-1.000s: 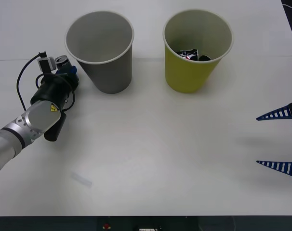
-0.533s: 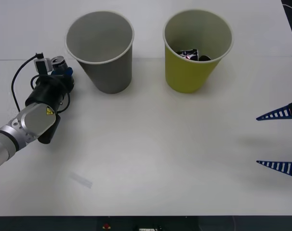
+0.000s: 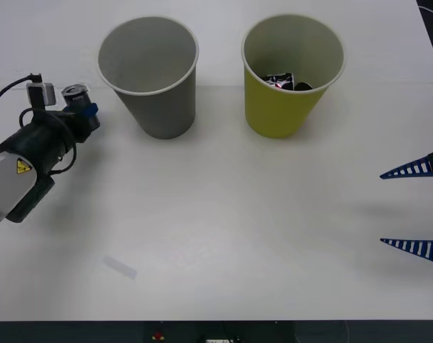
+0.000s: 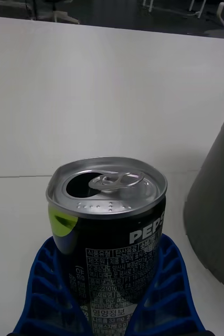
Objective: Put the can into the green bin and the plastic bottle into the gray bin
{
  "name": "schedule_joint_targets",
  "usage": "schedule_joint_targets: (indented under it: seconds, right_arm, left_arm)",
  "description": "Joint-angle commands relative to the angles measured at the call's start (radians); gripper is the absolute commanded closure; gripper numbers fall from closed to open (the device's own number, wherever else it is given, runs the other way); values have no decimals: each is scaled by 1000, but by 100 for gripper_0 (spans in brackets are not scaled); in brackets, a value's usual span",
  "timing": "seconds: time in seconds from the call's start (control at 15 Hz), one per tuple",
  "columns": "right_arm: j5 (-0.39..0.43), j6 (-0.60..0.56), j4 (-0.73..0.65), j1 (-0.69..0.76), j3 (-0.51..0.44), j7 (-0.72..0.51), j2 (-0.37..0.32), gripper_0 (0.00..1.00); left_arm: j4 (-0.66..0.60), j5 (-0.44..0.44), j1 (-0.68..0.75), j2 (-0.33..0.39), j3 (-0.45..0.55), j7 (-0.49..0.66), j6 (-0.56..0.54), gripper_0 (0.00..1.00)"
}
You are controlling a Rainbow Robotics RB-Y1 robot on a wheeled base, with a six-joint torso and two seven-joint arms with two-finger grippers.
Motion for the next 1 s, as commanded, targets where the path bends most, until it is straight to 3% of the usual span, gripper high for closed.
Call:
schedule_joint_targets:
  seconds: [0.07,0.2,0.33,0.47,0.67,1.0]
  right_arm:
    - [0,0,0,0,0,0,0,0]
    - [0,0,0,0,0,0,0,0]
    - [0,0,0,0,0,0,0,0]
    - [0,0,0,0,0,0,0,0]
    - [0,0,0,0,0,0,0,0]
    - [0,0,0,0,0,0,0,0]
  left_arm:
    - [-173,10,114,61,141,-24,-193,100]
    - [-250,70,181,81,252,-98,-342,100]
    - [-270,198,222,81,396,-222,-558,100]
    - [-273,220,232,81,493,-249,-733,100]
    - [-305,188,235,80,644,-231,-994,100]
    - [-499,139,235,66,827,21,-1347,100]
